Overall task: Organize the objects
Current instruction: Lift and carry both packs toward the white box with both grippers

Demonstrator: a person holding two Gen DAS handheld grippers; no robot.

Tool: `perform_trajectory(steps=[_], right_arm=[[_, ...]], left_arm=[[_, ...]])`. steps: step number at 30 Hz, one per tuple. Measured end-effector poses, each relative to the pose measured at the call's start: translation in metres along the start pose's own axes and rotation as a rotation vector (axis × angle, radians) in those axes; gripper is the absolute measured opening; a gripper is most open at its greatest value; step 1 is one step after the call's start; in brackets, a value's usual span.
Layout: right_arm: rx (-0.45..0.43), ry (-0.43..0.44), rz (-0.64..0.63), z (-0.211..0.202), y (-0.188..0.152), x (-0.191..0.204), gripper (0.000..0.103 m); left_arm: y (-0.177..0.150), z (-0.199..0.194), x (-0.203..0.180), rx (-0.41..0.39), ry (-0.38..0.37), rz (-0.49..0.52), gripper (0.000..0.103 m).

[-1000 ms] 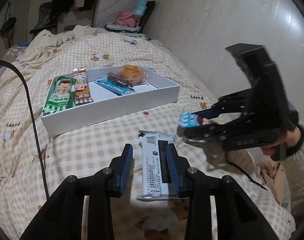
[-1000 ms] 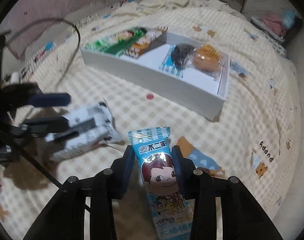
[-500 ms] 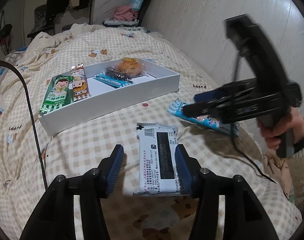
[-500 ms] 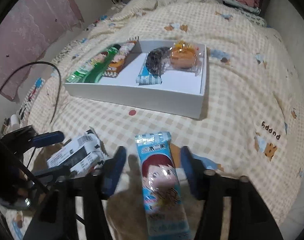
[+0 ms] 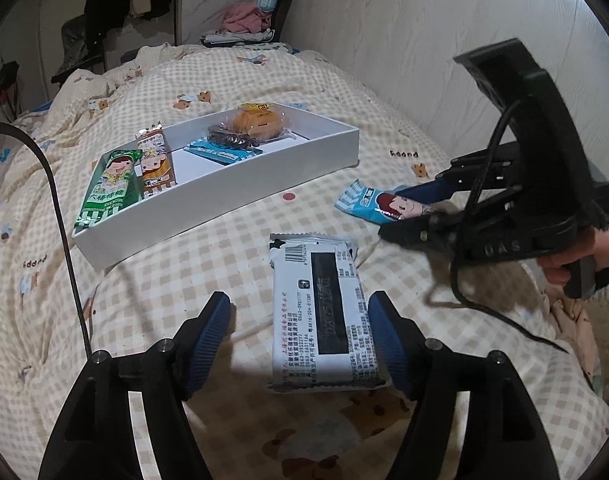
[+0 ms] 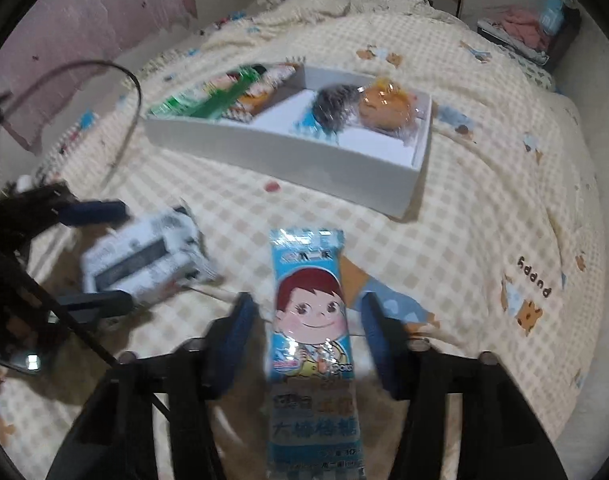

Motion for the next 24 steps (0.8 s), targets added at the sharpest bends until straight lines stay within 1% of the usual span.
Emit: perform_trajectory(steps=[2, 4, 7, 10, 13, 15, 16, 17, 18, 19, 22, 24], right_arm=[[-0.032, 0.01, 0.019, -0.008, -0.001, -0.002, 0.032], [-0.091, 0.027, 0.035, -0.02, -0.001, -0.002, 0.03], [-0.177, 0.113, 0.061, -0.039, -0.002, 0.0, 0.03], [-0.296, 0.215, 0.095, -0.054, -0.01, 0.006, 0.03], [-0.353, 0.307, 0.148, -0.059, -0.015, 0.006, 0.03], [-0.374, 0.332, 0.165, -0.06, -0.017, 0.004, 0.03], [-0.379, 0.335, 0.171, -0.061, -0.018, 0.004, 0.03], [-0.382, 0.349, 0.18, -0.061, -0.018, 0.003, 0.03], [-0.387, 0.372, 0.197, -0.061, -0.019, 0.0, 0.03], [-0.391, 0.383, 0.208, -0.061, -0.019, -0.002, 0.03], [-0.399, 0.408, 0.243, -0.062, -0.019, -0.012, 0.03], [-0.403, 0.412, 0.253, -0.061, -0.021, -0.014, 0.03]], left_arm=[[0.003, 0.003, -0.004, 0.023, 0.021, 0.033, 0.076], [0.009, 0.005, -0.009, 0.056, 0.036, 0.08, 0.078], [0.015, 0.008, -0.016, 0.084, 0.089, 0.134, 0.078], [0.018, 0.019, -0.023, 0.134, 0.12, 0.175, 0.078], [0.019, 0.025, -0.026, 0.156, 0.152, 0.188, 0.078], [0.017, 0.025, -0.027, 0.15, 0.159, 0.192, 0.078], [0.017, 0.024, -0.027, 0.142, 0.164, 0.193, 0.074], [0.017, 0.024, -0.027, 0.138, 0.164, 0.194, 0.066], [0.015, 0.024, -0.028, 0.134, 0.152, 0.194, 0.061], [0.015, 0.025, -0.028, 0.129, 0.135, 0.193, 0.051], [0.015, 0.022, -0.022, 0.117, 0.152, 0.153, 0.05], [0.015, 0.017, -0.015, 0.089, 0.138, 0.111, 0.05]])
Point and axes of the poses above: each gripper's, at about its wrist camera, not at the fingertips, and z roughly the way its jaws point, x to its left, y to its top, the point moved 1 cm from there along z, roughly the way its jaws point, and after that the axes turned 13 degrees about z, right-handed, at the moved point
